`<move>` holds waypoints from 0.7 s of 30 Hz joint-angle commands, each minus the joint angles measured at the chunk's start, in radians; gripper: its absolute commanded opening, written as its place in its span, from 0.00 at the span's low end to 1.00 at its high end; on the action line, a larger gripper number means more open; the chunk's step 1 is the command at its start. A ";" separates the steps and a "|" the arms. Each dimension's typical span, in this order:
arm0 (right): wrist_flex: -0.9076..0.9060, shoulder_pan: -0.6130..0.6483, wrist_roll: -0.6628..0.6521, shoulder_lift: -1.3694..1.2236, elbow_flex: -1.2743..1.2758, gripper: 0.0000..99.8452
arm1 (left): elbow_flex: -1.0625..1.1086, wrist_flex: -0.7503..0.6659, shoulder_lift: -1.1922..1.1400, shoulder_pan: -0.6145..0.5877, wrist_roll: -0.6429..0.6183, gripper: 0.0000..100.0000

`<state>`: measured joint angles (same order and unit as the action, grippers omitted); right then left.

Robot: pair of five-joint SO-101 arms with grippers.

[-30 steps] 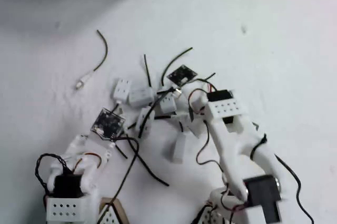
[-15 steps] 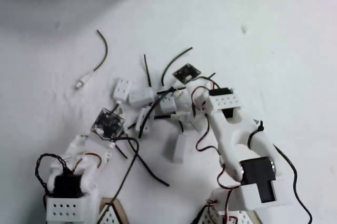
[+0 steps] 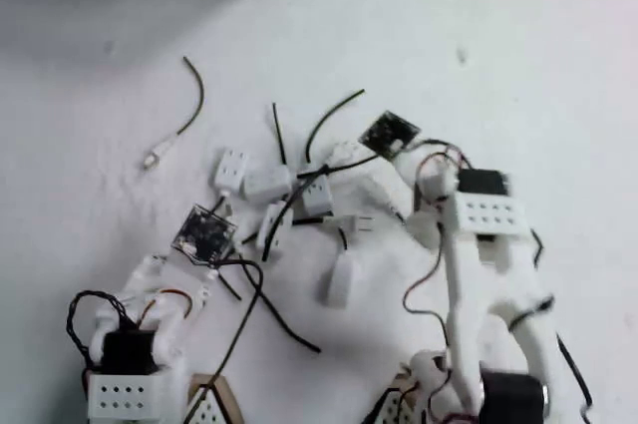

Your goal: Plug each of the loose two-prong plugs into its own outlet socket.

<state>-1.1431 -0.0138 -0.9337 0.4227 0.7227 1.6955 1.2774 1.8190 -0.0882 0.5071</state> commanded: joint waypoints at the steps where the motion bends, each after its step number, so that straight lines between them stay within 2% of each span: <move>1: -0.059 -0.084 -0.232 0.128 -0.015 0.02 | -0.003 0.009 -0.007 0.004 0.011 0.02; 6: -0.079 -0.206 -0.583 0.216 -0.014 0.02 | -0.003 0.009 -0.007 0.004 0.011 0.02; 8: -0.079 -0.226 -0.654 0.239 -0.014 0.02 | -0.003 0.009 -0.007 0.004 0.011 0.02; 9: -0.081 -0.225 -0.641 0.245 -0.012 0.02 | -0.003 0.009 -0.007 0.004 0.011 0.02; 11: -0.082 -0.200 -0.529 0.246 -0.012 0.02 | -0.003 0.009 -0.007 0.004 0.011 0.02; 21: -0.076 0.050 0.405 0.243 -0.012 0.02 | -0.003 0.009 -0.007 0.004 0.011 0.02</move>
<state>-1.2167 -0.0399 -0.8155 0.6375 0.7227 1.6955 1.2774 1.8190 -0.0882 0.5071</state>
